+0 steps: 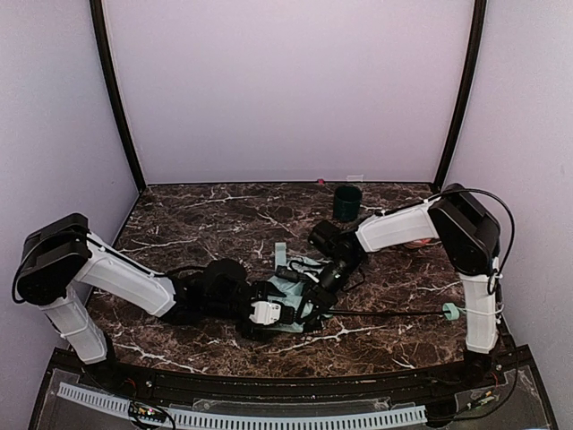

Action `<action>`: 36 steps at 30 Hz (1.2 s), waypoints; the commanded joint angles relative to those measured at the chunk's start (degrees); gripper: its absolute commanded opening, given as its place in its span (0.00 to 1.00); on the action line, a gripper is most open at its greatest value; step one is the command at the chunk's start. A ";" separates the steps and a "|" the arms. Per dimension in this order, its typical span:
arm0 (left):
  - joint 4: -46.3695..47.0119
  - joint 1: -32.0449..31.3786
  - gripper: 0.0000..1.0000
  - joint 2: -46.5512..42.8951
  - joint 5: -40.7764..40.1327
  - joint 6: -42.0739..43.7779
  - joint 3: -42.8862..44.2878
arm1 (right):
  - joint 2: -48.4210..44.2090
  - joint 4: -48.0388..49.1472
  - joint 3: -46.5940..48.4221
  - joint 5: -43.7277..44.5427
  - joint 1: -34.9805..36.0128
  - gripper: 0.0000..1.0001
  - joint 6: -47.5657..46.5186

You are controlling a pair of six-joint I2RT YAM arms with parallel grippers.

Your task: Put away the umbrella

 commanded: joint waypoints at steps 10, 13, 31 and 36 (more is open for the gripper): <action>-29.93 4.10 0.50 11.65 13.19 -6.04 14.89 | -4.38 3.50 -5.17 11.64 -4.05 0.41 6.82; -37.15 6.22 0.51 14.59 15.21 -7.53 18.58 | -9.60 6.66 -7.77 14.12 -5.23 0.54 8.14; -58.04 13.41 0.36 28.51 29.97 -21.55 38.46 | -45.11 46.00 -43.25 45.74 13.97 0.70 -5.87; -60.83 13.85 0.35 30.23 30.82 -21.66 40.96 | -36.63 47.17 -38.45 55.43 16.39 0.83 -10.35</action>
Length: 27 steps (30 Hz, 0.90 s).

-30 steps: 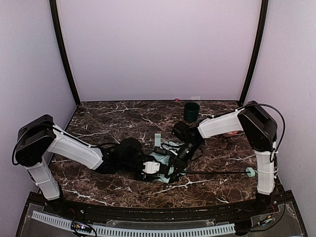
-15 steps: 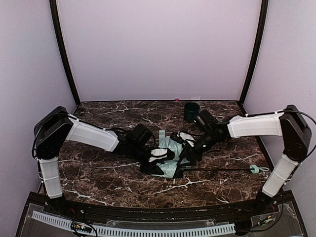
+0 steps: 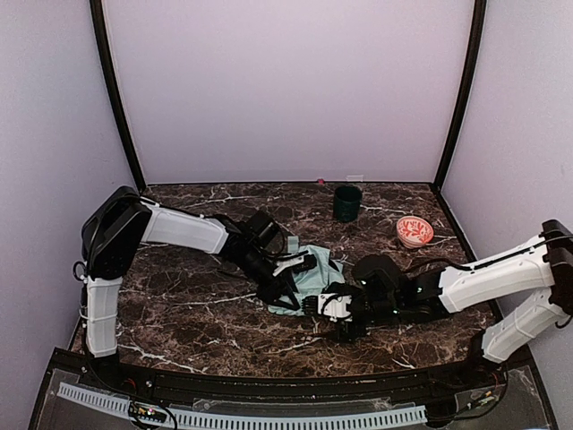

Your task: Put away the umbrella

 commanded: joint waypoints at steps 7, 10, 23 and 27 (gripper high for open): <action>-16.77 0.85 0.34 6.52 -2.73 -2.40 0.23 | 15.17 4.88 8.16 17.63 1.06 0.85 -10.28; -17.22 1.19 0.33 6.64 -1.69 -1.93 0.38 | 17.06 3.53 8.98 18.04 1.07 0.68 -10.09; -20.10 2.39 0.33 6.47 4.43 1.18 1.47 | 21.95 -0.18 10.64 23.00 0.98 0.43 -8.70; -18.04 3.26 0.50 5.22 4.60 -0.88 1.28 | 20.27 -1.27 10.61 20.63 0.83 0.20 -7.74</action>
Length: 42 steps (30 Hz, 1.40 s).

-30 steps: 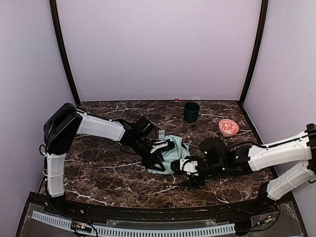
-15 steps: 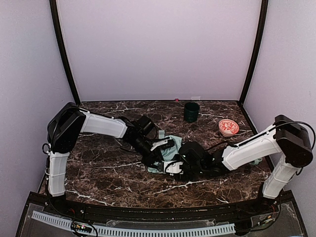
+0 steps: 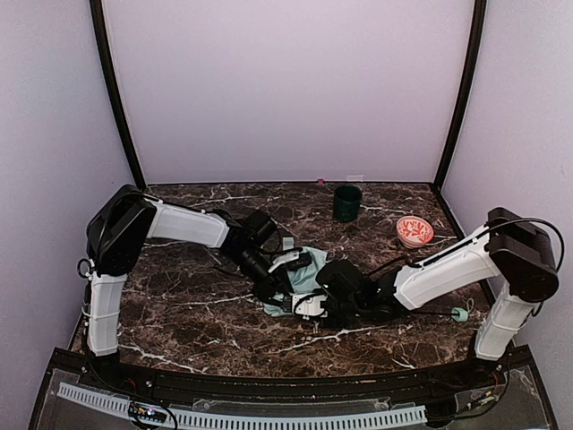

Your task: Put away the umbrella

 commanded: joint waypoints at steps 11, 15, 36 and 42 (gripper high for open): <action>39.43 7.76 0.99 -27.90 -8.72 -18.38 -30.94 | -1.09 -19.49 3.98 -20.82 -2.67 0.09 6.18; 60.77 7.13 0.94 -40.02 -7.76 -13.04 -46.21 | 3.28 -29.25 9.10 -31.16 -5.74 0.08 8.39; 36.68 -13.62 0.96 -25.93 -46.87 17.61 -34.91 | 24.52 -50.77 27.50 -55.45 -16.55 0.08 10.17; 33.77 -13.67 0.65 -23.12 -50.41 17.60 -35.08 | 24.06 -50.63 28.00 -55.69 -17.38 0.10 10.05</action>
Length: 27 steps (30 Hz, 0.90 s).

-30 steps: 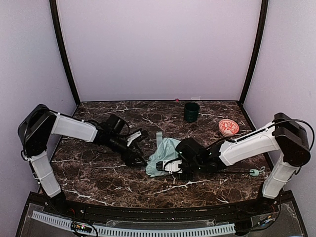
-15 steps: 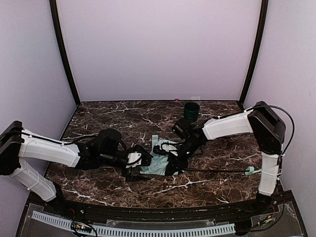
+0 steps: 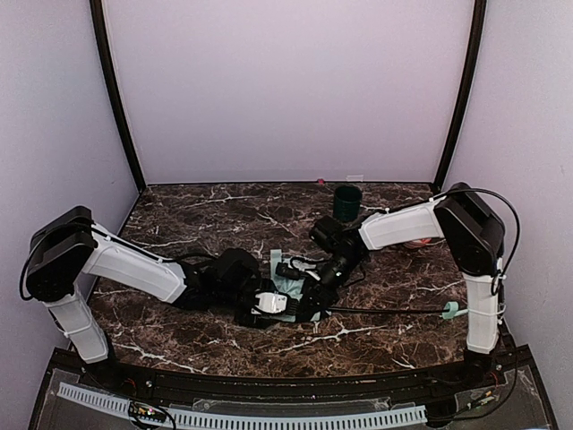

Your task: Put away the umbrella

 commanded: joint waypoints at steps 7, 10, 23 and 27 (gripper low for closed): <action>-13.07 -0.22 0.34 1.94 0.07 -2.88 3.16 | -0.92 -2.60 -3.18 8.55 -1.98 0.43 5.90; -18.56 -0.22 0.25 3.54 1.94 -5.58 5.85 | -6.92 2.43 -5.83 11.92 -2.14 0.56 6.92; -38.35 4.20 0.00 14.19 18.47 -16.64 18.47 | -40.95 35.69 -35.56 26.65 2.20 0.64 4.51; -44.43 6.61 0.00 17.27 26.13 -17.78 23.07 | -47.10 44.74 -43.21 36.91 10.15 0.65 -2.39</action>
